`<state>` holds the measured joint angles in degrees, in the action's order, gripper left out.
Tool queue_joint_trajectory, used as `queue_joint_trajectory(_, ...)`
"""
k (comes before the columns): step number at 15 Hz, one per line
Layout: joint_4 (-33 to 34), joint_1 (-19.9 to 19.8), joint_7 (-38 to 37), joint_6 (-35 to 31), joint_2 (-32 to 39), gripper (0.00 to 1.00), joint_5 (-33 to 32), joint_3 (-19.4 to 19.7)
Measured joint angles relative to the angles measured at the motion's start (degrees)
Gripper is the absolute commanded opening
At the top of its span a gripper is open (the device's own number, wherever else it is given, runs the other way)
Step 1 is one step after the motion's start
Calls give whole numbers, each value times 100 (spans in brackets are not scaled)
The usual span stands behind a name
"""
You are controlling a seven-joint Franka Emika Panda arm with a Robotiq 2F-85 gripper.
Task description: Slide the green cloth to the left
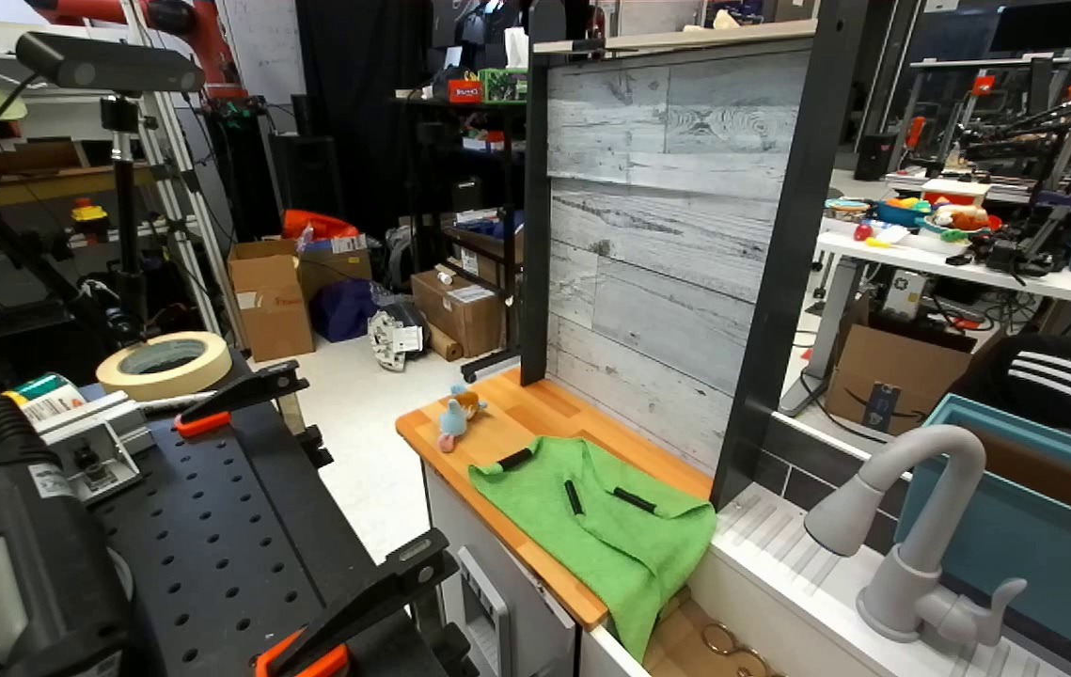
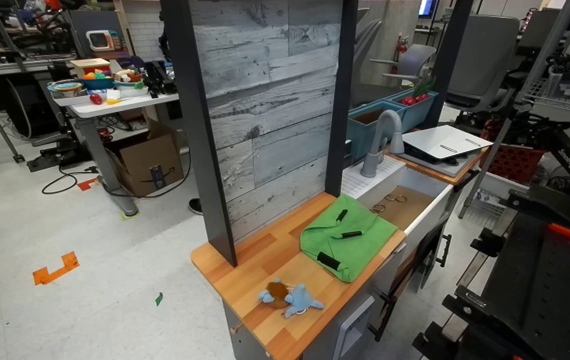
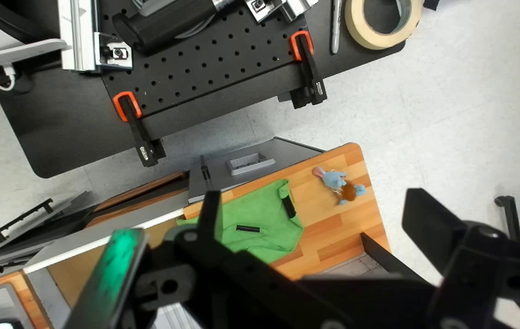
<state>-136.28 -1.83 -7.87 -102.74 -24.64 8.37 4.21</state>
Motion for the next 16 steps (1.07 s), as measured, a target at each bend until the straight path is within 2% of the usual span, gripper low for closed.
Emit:
queue_joint_trajectory(10, -10, 0, 0, -33, 6, 100, 0, -15)
queue_joint_trajectory(12, -12, 0, -4, -184, 52, 100, 2, -40)
queue_joint_trajectory(16, 44, 0, -196, -928, 332, 100, 66, -88)
